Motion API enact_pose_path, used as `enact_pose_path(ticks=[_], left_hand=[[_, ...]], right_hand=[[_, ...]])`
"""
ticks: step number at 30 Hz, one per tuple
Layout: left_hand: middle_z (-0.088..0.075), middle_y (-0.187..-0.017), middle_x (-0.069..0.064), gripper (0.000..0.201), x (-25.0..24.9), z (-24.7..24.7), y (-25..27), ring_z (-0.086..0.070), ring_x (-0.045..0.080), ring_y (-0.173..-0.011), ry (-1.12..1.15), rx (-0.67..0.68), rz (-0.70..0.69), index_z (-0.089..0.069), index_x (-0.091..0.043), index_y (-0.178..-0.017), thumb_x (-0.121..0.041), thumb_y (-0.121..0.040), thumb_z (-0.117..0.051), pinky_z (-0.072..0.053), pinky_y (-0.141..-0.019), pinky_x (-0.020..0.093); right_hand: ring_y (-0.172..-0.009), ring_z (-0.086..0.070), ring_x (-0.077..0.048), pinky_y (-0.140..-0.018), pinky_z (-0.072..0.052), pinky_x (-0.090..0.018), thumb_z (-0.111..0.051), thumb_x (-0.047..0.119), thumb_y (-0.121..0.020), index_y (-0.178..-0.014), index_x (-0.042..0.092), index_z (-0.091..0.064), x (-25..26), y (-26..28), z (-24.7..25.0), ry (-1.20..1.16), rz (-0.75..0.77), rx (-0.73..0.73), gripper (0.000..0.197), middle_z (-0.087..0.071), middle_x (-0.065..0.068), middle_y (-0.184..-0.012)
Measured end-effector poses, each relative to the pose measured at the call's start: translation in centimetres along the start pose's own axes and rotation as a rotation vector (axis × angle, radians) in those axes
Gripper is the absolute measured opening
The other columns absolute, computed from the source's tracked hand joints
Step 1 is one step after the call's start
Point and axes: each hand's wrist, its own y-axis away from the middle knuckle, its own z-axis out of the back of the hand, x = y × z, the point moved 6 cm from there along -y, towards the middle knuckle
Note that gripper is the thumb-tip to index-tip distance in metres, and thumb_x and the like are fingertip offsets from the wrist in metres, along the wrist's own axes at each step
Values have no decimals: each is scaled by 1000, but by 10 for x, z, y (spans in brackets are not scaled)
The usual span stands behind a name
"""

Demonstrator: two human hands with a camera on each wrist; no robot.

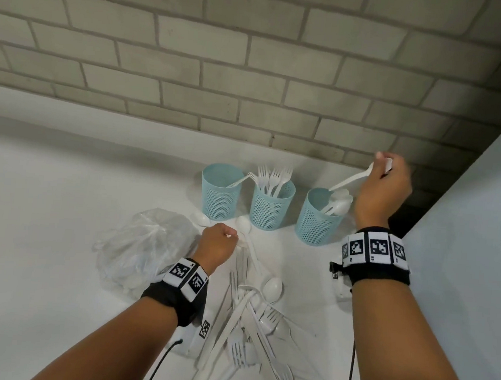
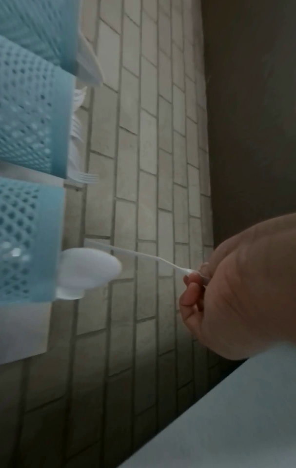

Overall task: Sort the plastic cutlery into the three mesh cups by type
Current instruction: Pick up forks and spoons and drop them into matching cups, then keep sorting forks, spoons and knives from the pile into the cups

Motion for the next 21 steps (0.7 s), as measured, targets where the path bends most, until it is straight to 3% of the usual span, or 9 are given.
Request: enact_pose_path(ticks=[3,6,11,14,16,18,21], left_hand=[[-47,-127,16,31,15,6,-13,-55,32,-109,-145,-36,127,-56,-15,-118,-25,-88,-55,-47,-93,33],[-27,-136,19,44,23,8,-20,-44,36,-120,-236,-23,195,-43,-19,-131,-28,-90,-53,-39,-105,38],[-20,-140,21,51,19,10,-27,-31,40,-128,-378,-51,183,-32,-29,-142,-35,-93,-48,-28,-109,38],[-19,-143,22,52,22,6,-33,-22,40,-133,-514,-30,202,-30,-31,-144,-40,-95,-44,-22,-111,42],[-23,-141,21,50,23,4,-36,-25,39,-131,-602,-28,208,-35,-26,-141,-43,-95,-42,-21,-111,42],[-30,-137,20,50,23,2,-39,-31,38,-127,-696,-21,196,-39,-20,-137,-46,-95,-40,-24,-108,42],[-33,-137,21,53,23,0,-40,-33,37,-127,-758,3,185,-38,-11,-136,-46,-95,-39,-28,-106,42]], right_hand=[[-91,-60,-29,-69,-34,-23,-45,31,-98,-106,4,-64,-19,4,-16,149,4,104,34,-64,-17,-103],[-97,-60,-32,-74,-39,-27,-46,31,-98,-111,6,-64,-36,11,-31,195,-28,228,33,-64,-17,-107],[-100,-61,-26,-77,-37,-20,-49,25,-97,-112,7,-63,-39,15,-31,153,-78,269,28,-64,-15,-112],[-82,-58,-16,-70,-37,-17,-54,21,-94,-99,6,-66,-16,21,-26,21,-47,302,20,-65,-6,-95],[-64,-52,-9,-60,-39,-19,-56,21,-92,-87,10,-67,1,34,-34,-92,-68,531,16,-64,-2,-80],[-56,-52,-6,-52,-41,-16,-57,26,-92,-83,12,-66,14,63,-52,-23,-97,915,19,-65,1,-74],[-67,-58,-14,-59,-44,-23,-56,33,-92,-91,9,-65,10,125,-85,323,-21,1431,26,-66,-5,-86]])
